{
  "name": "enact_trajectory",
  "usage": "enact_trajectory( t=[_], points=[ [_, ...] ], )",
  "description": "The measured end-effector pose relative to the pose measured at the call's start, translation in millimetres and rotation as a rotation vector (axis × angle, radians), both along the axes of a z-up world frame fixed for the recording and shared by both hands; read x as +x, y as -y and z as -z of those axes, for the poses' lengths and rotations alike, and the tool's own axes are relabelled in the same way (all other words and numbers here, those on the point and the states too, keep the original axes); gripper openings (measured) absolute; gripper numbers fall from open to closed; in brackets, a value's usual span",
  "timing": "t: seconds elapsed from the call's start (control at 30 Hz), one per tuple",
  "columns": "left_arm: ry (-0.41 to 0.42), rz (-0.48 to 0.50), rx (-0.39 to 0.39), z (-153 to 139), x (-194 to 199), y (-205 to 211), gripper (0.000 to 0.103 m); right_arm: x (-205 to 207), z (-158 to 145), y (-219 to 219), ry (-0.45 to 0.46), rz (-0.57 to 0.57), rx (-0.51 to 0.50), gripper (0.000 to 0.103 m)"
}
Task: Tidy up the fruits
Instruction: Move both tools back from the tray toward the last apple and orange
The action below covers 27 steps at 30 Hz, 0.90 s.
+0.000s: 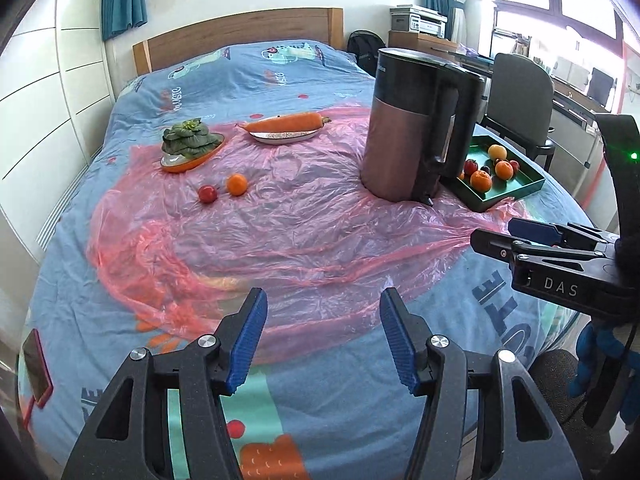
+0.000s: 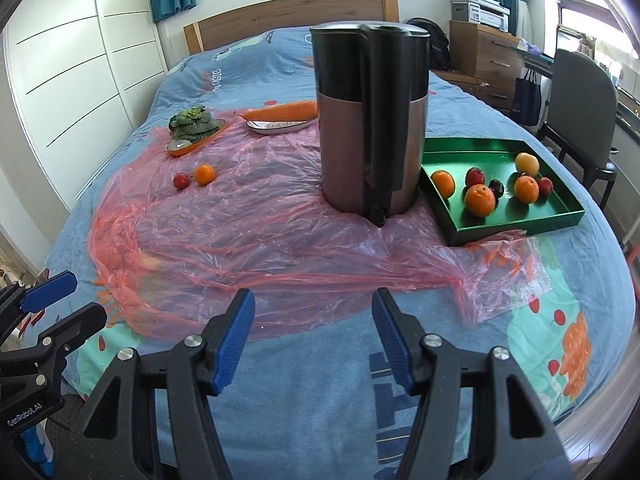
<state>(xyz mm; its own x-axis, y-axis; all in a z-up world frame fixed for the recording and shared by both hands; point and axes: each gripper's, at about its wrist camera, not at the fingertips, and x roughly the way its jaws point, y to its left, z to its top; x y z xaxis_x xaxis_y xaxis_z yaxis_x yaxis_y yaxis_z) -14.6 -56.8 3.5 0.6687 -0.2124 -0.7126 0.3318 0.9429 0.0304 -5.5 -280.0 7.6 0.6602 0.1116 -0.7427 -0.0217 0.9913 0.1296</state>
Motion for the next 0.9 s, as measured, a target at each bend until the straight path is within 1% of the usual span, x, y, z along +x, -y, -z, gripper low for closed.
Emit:
enact_trajectory(
  t=[0.23,0.5,0.77,0.9],
  points=[
    [-0.025,-0.065,-0.030,11,11,-30,0.053,9,1,-31,-0.014,-0.065,-0.037,0.093],
    [-0.070,-0.141,-0.036,35,35,-60,0.053,32,18,-60,-0.039,-0.151,-0.041,0.093],
    [-0.105,-0.222,-0.031,59,77,-93,0.053,68,41,-90,-0.063,-0.235,-0.052,0.093],
    [-0.096,-0.249,-0.027,62,107,-106,0.053,94,51,-105,-0.062,-0.269,-0.051,0.093]
  ],
)
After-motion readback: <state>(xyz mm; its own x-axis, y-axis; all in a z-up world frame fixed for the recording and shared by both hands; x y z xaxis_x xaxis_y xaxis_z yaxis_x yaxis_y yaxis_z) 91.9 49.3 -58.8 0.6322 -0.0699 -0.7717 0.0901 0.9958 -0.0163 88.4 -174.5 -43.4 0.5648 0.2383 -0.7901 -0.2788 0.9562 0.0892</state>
